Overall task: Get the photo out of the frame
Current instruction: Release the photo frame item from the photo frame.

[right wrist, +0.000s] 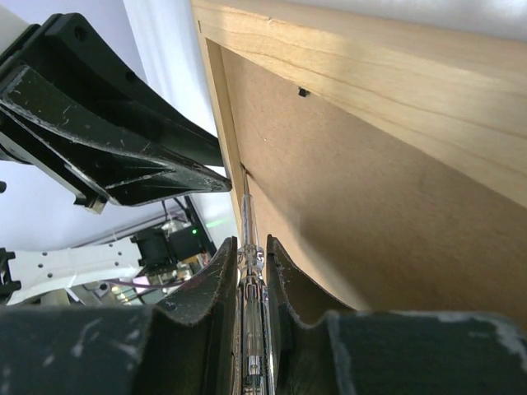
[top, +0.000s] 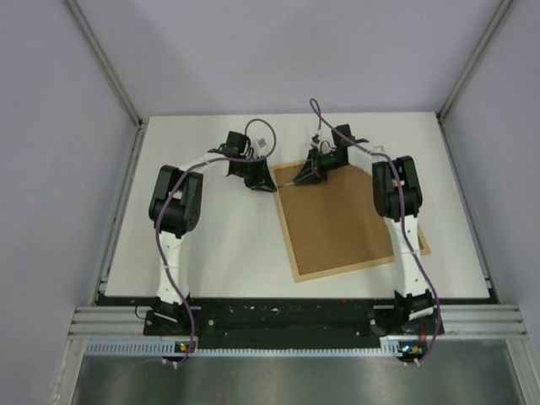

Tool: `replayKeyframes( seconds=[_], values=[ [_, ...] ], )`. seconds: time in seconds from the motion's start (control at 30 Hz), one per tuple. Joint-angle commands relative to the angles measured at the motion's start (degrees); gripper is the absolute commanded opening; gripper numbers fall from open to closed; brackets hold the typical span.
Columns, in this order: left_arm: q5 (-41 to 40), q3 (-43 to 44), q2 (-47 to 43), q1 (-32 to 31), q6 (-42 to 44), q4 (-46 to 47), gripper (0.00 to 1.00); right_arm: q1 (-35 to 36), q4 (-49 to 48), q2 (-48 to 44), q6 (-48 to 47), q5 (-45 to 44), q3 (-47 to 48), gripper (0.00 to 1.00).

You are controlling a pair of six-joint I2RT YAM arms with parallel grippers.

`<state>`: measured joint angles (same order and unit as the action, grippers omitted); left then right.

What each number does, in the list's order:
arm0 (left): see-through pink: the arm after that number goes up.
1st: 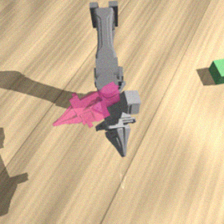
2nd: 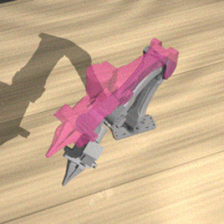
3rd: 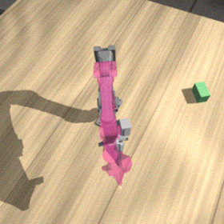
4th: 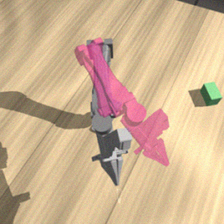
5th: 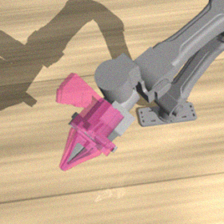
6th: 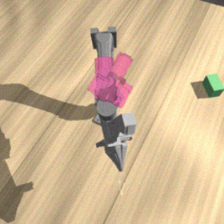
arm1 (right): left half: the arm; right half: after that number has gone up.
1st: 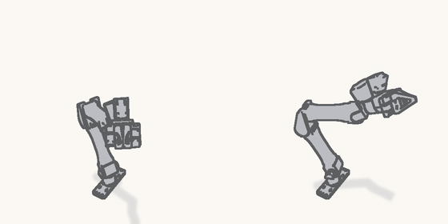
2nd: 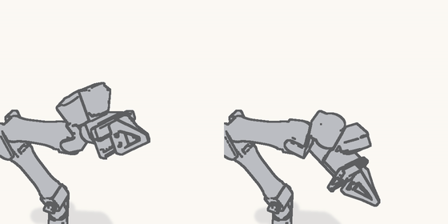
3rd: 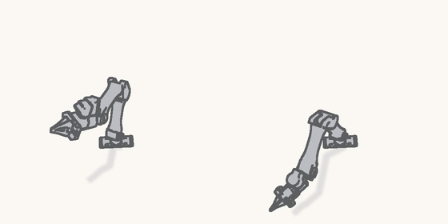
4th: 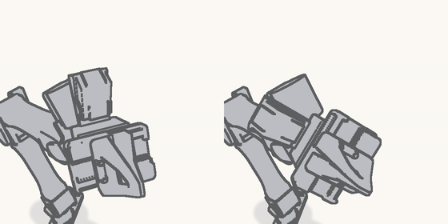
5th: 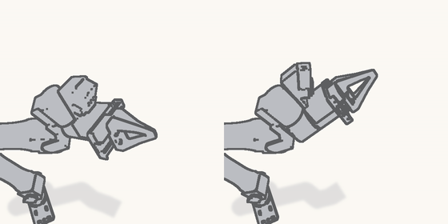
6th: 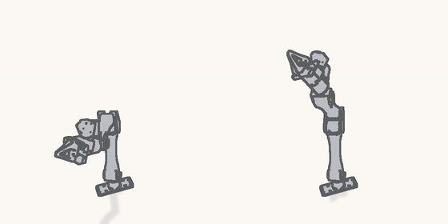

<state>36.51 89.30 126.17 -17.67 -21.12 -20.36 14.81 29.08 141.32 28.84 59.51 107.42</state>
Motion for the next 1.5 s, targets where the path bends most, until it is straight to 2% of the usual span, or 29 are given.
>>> replayKeyframes(
  seconds=[0.0, 0.33, 0.6, 0.77, 1.07, 1.3, 1.47],
  values=[
    [-2.1, 1.8, 1.5, -0.2, 0.9, 0.5, 0.24, 2.2, 0.1, 3.0, -0.5, -3.5, 1.4, 0.00],
    [-2.2, 2.6, 2.5, -0.5, 1.3, -0.1, 0.21, 2.6, 0.2, 4.1, -0.7, -4.6, 2.7, 0.00],
    [-3.1, 3.8, 4.3, -2.2, 1.8, -1.4, 0.18, 5.5, 7.9, 5.1, -5.5, -8.6, 12.4, 0.00],
    [-3.1, 3.7, 5.2, -2.5, 1.9, -1.5, 0.14, 9.5, 11.3, 1.8, -10.1, -13.7, 13.6, 0.00],
    [-2.9, 4.0, 6.3, -3.0, 1.4, -1.6, 0.14, 19.5, 16.7, -3.1, -15.7, -27.5, 17.8, 0.00],
    [-3.1, 3.7, 6.5, -3.4, 1.3, -1.4, 0.13, 24.4, 18.4, -3.0, -12.5, -30.1, 22.5, 0.00],
    [-3.3, 3.7, 6.6, -3.7, 1.0, -1.3, 0.13, 24.9, 16.5, -2.7, -5.5, -25.9, 23.1, 0.00]
  ],
)
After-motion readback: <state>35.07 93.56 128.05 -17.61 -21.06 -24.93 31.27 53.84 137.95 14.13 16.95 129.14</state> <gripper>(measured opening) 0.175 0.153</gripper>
